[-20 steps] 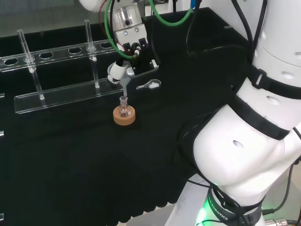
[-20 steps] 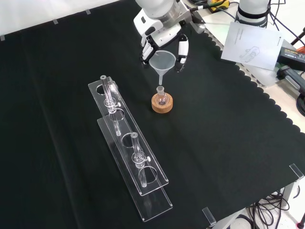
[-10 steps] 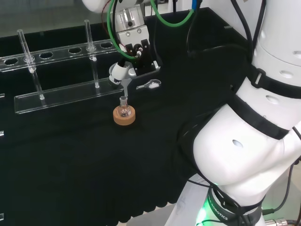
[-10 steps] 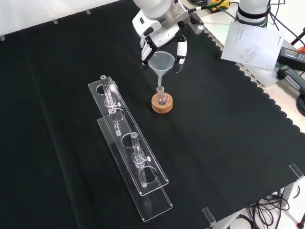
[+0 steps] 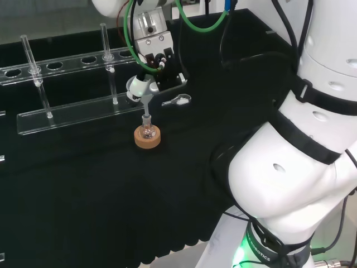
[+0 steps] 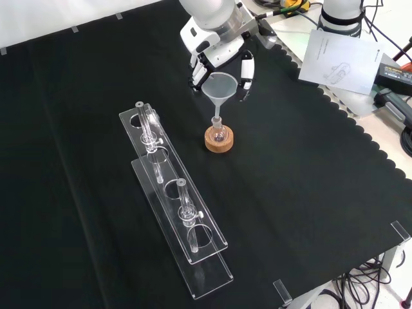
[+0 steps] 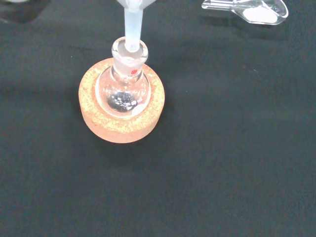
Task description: Place the funnel on the round-bottom flask.
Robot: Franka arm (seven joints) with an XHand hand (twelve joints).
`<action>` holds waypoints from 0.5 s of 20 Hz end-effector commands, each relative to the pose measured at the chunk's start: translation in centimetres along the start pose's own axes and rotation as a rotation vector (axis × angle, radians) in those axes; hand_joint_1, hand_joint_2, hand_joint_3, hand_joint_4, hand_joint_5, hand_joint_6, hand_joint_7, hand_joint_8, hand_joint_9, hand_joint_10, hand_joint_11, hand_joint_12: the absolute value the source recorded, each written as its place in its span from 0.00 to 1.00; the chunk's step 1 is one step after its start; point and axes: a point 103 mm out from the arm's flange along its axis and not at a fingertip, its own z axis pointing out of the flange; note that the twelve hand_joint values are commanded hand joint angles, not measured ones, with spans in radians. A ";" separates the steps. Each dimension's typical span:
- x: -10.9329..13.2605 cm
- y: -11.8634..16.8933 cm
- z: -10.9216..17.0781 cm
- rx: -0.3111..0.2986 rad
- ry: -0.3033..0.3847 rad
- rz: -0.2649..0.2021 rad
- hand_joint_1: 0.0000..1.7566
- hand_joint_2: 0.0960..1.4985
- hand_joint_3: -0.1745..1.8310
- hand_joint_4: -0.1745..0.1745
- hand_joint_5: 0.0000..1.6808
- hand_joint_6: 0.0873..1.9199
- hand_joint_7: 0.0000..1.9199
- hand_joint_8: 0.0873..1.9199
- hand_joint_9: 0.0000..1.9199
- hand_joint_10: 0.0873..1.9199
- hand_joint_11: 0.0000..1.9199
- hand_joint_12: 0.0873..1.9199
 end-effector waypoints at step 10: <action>0.1 1.8 1.4 0.002 0.023 -0.005 0.45 0.47 0.34 0.28 0.43 0.41 0.43 0.38 0.60 0.21 0.41 0.57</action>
